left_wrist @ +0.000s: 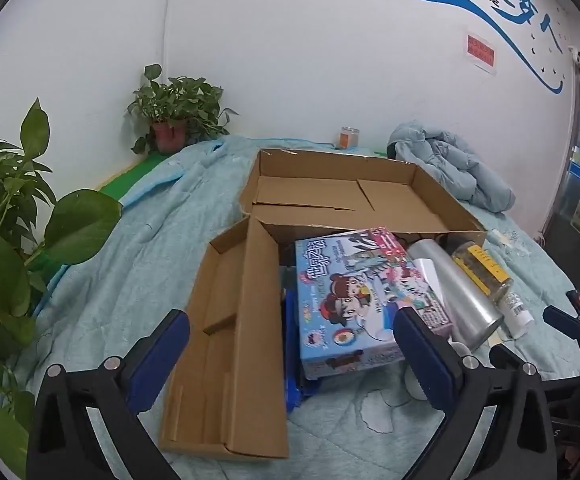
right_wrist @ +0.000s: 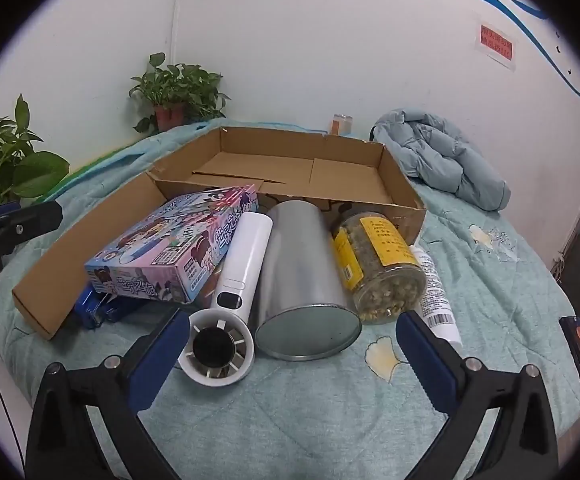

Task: Organize rigid objects
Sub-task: 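Reach the left gripper toward the cardboard insert tray beside the box, then grasp the cardboard insert tray with the left gripper and lift it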

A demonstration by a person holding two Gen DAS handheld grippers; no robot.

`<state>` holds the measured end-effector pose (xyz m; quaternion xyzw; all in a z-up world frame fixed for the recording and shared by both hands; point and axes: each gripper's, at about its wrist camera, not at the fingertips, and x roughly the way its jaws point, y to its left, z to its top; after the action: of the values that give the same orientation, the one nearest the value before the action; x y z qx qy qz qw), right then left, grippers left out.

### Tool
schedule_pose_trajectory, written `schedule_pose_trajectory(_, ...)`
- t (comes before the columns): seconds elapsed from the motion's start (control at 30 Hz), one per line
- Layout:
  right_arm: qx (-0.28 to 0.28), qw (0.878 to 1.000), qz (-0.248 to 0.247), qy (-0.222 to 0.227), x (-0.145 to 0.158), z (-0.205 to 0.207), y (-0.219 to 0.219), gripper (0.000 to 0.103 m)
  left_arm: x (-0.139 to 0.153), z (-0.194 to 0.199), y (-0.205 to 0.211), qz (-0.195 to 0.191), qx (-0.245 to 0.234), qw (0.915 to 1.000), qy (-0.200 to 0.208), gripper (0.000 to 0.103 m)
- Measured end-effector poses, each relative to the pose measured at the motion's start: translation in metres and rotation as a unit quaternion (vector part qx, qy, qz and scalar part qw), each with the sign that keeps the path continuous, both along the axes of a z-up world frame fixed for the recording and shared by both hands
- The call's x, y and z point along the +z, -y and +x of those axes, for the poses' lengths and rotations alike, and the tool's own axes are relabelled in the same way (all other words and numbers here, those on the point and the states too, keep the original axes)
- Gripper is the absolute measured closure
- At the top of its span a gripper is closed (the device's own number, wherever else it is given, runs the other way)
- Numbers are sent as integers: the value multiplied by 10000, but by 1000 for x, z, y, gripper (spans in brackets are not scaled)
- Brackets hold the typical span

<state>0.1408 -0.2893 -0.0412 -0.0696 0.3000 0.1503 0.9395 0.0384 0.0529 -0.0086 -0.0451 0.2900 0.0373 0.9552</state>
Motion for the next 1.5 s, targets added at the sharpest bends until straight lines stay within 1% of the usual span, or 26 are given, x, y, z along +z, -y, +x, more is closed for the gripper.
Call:
schedule_pose_trajectory(0.13, 94, 9999, -119, -21, 1, 3, -11, 0, -2, 8, -20, -206, 47, 9997, -136, 0)
schedule_pose_trajectory(0.23, 281, 9995, -158, -44, 4, 2, -20, 0, -2, 5, -45, -430, 205, 9987, -184, 0)
schedule_pose_trajectory(0.3, 569, 9984, -39, -54, 9, -1, -28, 0, -8, 6, -64, -581, 280, 9969, -448, 0)
schedule_pose_trajectory(0.37, 898, 9958, 156, 15, 16, -6, -35, 0, -19, 10, -87, -842, 375, 9930, -733, 0)
schedule_pose_trajectory(0.4, 1097, 9936, 266, 18, 19, -8, -40, 0, -28, 13, -101, -1036, 440, 9895, -904, 0)
schedule_pose_trajectory(0.5, 1572, 9866, 439, -81, 26, -11, -57, 0, -54, 19, -125, -1357, 384, 9808, -1343, 0)
schedule_pose_trajectory(0.57, 1797, 9827, 431, -155, 27, -14, -73, 0, -66, 21, -135, -1665, 244, 9764, -1356, 1)
schedule_pose_trajectory(0.63, 2008, 9784, 395, -289, 26, -14, -89, 0, -77, 23, -146, -2206, 94, 9653, -1394, 2)
schedule_pose_trajectory(0.67, 2077, 9769, 366, -334, 25, -14, -95, 0, -81, 24, -151, -2376, 28, 9609, -1418, 3)
schedule_pose_trajectory(0.7, 2127, 9758, 336, -387, 25, -13, -101, 0, -87, 24, -156, -2641, -69, 9535, -1453, 9)
schedule_pose_trajectory(0.77, 2148, 9749, 329, -477, 25, -9, -112, 0, -92, 28, -157, -2938, -241, 9443, -1467, 21)
schedule_pose_trajectory(0.83, 2130, 9746, 365, -597, 27, -3, -120, 1, -91, 30, -151, -3178, -507, 9353, -1470, 41)
schedule_pose_trajectory(0.87, 2114, 9747, 348, -642, 27, -2, -124, 1, -89, 31, -146, -3161, -606, 9351, -1481, 41)
schedule_pose_trajectory(0.93, 2102, 9743, 253, -764, 25, -1, -131, 2, -85, 27, -137, -2940, -657, 9424, -1455, 42)
schedule_pose_trajectory(0.97, 2111, 9737, 160, -840, 23, -1, -135, 5, -84, 25, -134, -2910, -684, 9432, -1449, 42)
schedule_pose_trajectory(1.03, 2166, 9710, 33, -1008, 19, -3, -139, 9, -84, 19, -131, -2901, -682, 9429, -1487, 53)
schedule_pose_trajectory(1.1, 2236, 9681, -85, -1129, 17, -7, -146, 9, -82, 11, -129, -2874, -675, 9440, -1474, 62)
schedule_pose_trajectory(1.13, 2300, 9659, -199, -1172, 15, -11, -151, 9, -82, 7, -128, -2912, -696, 9425, -1483, 67)
schedule_pose_trajectory(1.2, 2426, 9609, -374, -1279, 9, -17, -158, 14, -81, -2, -125, -2948, -722, 9407, -1513, 71)
schedule_pose_trajectory(1.27, 2521, 9552, -534, -1453, 1, -20, -166, 31, -81, -10, -122, -2881, -727, 9416, -1582, 71)
schedule_pose_trajectory(1.3, 2525, 9534, -639, -1525, -3, -20, -170, 36, -83, -14, -120, -2829, -746, 9418, -1653, 71)
schedule_pose_trajectory(1.37, 2467, 9508, -852, -1672, -14, -20, -175, 61, -86, -19, -115, -2790, -734, 9412, -1758, 71)
schedule_pose_trajectory(1.4, 2452, 9496, -889, -1738, -18, -20, -176, 64, -89, -21, -113, -2804, -700, 9402, -1801, 71)
schedule_pose_trajectory(1.43, 2427, 9489, -946, -1780, -21, -20, -177, 68, -92, -22, -110, -2784, -666, 9397, -1869, 74)
schedule_pose_trajectory(1.47, 2404, 9486, -1015, -1792, -23, -20, -177, 74, -96, -21, -108, -2718, -620, 9406, -1937, 76)
schedule_pose_trajectory(1.5, 2356, 9487, -1092, -1803, -26, -22, -178, 76, -97, -23, -106, -2715, -602, 9407, -1942, 76)
